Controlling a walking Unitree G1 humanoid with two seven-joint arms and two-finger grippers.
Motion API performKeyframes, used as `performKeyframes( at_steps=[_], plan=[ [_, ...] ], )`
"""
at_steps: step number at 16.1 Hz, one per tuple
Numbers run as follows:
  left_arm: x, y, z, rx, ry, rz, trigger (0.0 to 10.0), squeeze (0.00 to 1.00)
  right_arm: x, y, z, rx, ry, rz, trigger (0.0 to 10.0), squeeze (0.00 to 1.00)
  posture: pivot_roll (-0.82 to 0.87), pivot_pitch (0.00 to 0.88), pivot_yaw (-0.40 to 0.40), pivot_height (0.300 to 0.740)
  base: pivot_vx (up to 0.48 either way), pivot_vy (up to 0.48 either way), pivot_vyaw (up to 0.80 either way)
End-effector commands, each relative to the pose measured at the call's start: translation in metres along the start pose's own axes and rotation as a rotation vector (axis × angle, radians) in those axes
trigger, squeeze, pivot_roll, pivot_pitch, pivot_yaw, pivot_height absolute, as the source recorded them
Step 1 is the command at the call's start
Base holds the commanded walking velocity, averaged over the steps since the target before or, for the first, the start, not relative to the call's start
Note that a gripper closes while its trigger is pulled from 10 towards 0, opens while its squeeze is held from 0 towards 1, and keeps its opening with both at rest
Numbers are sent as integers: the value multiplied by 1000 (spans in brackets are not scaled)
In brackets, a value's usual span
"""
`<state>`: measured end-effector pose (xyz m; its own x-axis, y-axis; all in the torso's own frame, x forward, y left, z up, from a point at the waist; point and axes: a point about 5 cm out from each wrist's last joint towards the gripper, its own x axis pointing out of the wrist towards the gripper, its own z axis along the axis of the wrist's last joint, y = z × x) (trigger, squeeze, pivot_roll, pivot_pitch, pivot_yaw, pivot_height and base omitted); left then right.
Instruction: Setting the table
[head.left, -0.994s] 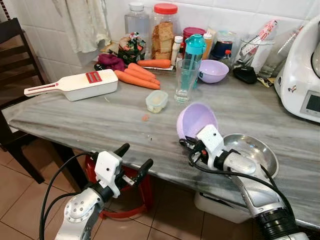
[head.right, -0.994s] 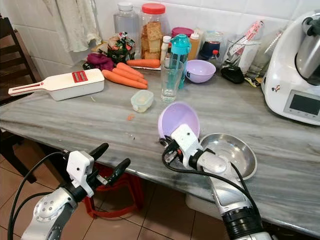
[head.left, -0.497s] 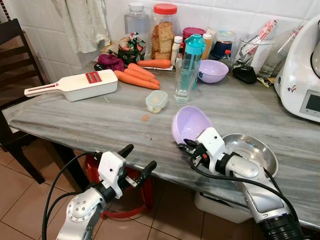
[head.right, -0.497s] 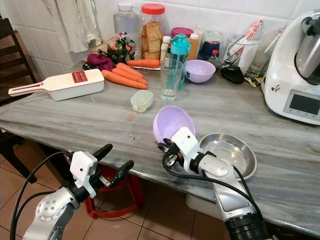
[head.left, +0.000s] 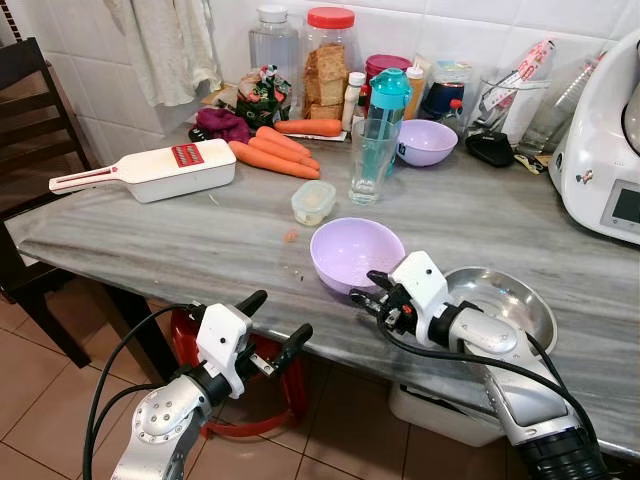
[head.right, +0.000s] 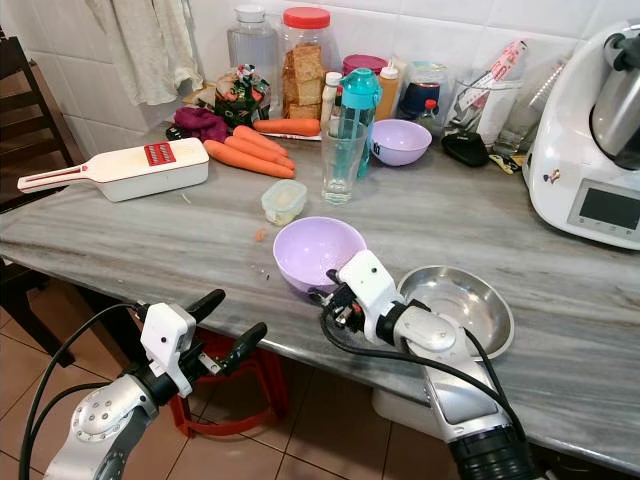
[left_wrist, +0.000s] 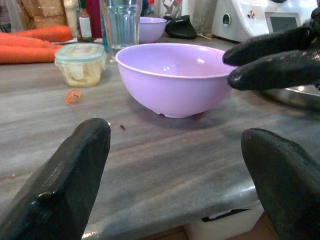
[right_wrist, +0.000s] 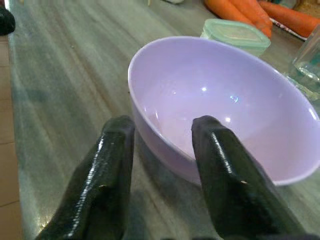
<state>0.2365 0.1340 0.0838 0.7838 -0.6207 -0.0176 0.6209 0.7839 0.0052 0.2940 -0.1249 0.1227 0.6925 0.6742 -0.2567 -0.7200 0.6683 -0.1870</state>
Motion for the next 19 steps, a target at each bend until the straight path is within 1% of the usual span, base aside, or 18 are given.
performKeyframes(
  at_steps=[1,6,9,10,12,14,16,18,19],
  plan=[
    [2,0,2,11,4,-11,10000,0,1,-2,6,-12,-10,-11,10000,1000,28,0,-21,740,0,0,0],
    [3,1,3,16,1,-10,10000,0,4,0,13,0,-46,-59,10000,1000,29,0,-13,740,0,0,0],
    [4,1,3,20,2,-13,10000,0,4,-2,10,-5,-30,-90,10000,1000,27,0,-7,740,0,0,0],
    [5,1,4,23,2,-14,10000,0,4,-4,13,-14,-53,-111,10000,1000,27,0,-6,740,0,0,0],
    [6,2,5,26,-4,-6,10000,0,-3,-13,21,-31,-120,-251,10000,1000,24,0,-6,740,0,0,0],
    [8,4,8,27,-13,3,10000,0,-13,-18,23,-36,-152,-361,10000,1000,18,0,-6,740,0,0,0],
    [9,8,10,24,-21,19,10000,0,-22,-20,24,-47,-169,-451,10000,1000,14,0,-5,740,0,0,0],
    [10,10,10,24,-21,22,10000,0,-29,-22,21,-37,-181,-528,10000,1000,10,0,-5,740,0,0,0],
    [10,11,10,39,-20,36,10000,0,-32,-24,19,-35,-176,-558,10000,1000,4,0,-3,740,0,0,0]
  ],
)
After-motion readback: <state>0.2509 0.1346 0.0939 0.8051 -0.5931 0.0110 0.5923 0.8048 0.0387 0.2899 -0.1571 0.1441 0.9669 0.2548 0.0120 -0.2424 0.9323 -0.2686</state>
